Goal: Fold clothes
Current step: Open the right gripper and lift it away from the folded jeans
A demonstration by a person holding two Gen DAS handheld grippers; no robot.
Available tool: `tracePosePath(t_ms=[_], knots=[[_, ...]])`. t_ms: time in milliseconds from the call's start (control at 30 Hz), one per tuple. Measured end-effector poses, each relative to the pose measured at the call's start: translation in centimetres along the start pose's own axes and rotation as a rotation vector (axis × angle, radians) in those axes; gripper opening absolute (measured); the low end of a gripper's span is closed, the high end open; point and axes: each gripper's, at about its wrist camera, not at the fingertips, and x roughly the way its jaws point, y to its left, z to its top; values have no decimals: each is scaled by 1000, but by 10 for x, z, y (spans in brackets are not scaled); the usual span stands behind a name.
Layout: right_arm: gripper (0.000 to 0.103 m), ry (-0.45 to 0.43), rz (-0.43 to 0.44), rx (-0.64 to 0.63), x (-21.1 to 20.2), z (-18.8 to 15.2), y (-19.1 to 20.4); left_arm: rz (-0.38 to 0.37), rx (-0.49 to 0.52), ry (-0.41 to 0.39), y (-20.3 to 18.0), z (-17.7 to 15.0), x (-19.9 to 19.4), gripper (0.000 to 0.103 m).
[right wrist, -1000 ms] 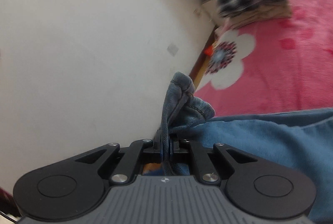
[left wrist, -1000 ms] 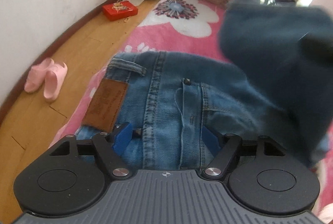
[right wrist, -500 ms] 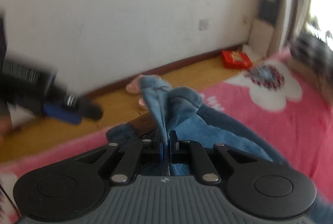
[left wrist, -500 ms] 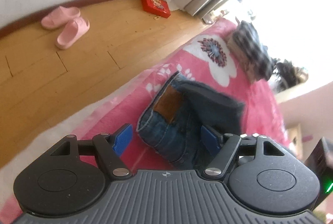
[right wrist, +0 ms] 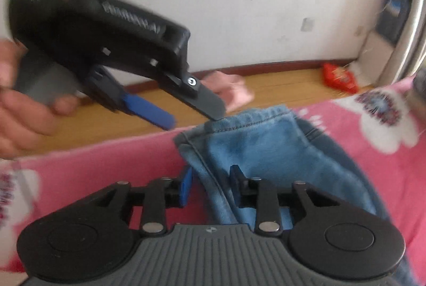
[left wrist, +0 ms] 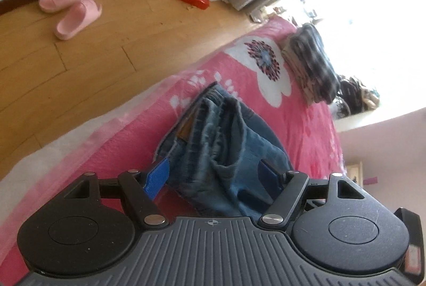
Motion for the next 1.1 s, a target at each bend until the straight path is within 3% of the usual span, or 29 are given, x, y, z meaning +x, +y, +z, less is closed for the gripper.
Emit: tracePosePath(t_ms=[67, 233, 400, 567, 700, 1100], knots=[[35, 0, 19, 72, -7, -3, -19, -6, 7, 19, 0, 0, 4, 74], [35, -34, -55, 121, -13, -2, -39, -36, -63, 32, 10, 3, 9, 74], [34, -55, -63, -21, 5, 4, -14, -62, -141, 14, 22, 11, 4, 72], [32, -13, -53, -156, 29, 6, 7, -70, -180, 18, 30, 12, 0, 72], [5, -27, -70, -143, 34, 7, 9, -72, -211, 22, 37, 10, -1, 72], [4, -70, -63, -24, 9, 19, -7, -103, -266, 36, 47, 6, 6, 73]])
